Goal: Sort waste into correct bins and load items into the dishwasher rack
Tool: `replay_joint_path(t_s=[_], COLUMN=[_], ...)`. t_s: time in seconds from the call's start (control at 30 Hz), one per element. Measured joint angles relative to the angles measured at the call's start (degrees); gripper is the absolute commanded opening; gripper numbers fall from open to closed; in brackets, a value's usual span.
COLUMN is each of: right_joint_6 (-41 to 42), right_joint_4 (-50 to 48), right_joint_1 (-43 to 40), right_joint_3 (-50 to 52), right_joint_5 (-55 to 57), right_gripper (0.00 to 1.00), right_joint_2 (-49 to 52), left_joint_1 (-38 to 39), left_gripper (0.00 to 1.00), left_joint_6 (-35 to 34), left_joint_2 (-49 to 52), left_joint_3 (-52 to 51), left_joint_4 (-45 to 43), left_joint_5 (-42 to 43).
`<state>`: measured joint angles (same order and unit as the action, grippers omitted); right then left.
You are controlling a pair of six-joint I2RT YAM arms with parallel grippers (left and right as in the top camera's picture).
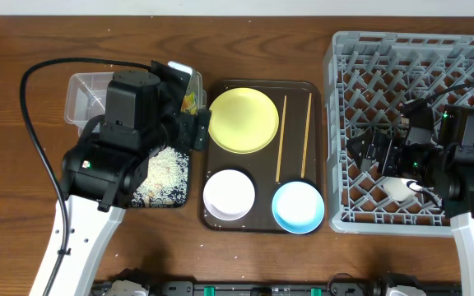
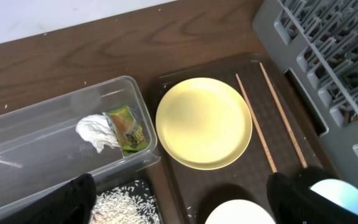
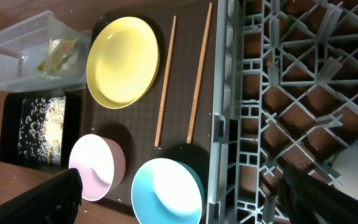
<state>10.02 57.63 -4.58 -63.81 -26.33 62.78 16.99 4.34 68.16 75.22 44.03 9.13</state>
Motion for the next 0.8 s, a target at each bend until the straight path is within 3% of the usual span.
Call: replay_joint_path(t_s=[0.17,0.37,0.8], right_joint_6=[0.0,0.0,0.0], right_joint_4=[0.0,0.0,0.0], right_joint_1=[0.0,0.0,0.0], right_joint_3=[0.0,0.0,0.0], right_joint_5=[0.0,0.1,0.2], right_gripper=[0.99,0.99,0.99], right_joint_2=[0.0,0.0,0.1], left_joint_1=[0.1,-2.0,-9.5], left_gripper=[0.94,0.94,0.94], left_joint_6=[0.0,1.5,1.9], left_joint_2=[-3.3,-15.7,-40.7], left_joint_3=[-0.3,-6.9,-44.7], left_joint_4=[0.9,-3.1,-31.9], left_joint_5=[0.0,-0.9,0.7])
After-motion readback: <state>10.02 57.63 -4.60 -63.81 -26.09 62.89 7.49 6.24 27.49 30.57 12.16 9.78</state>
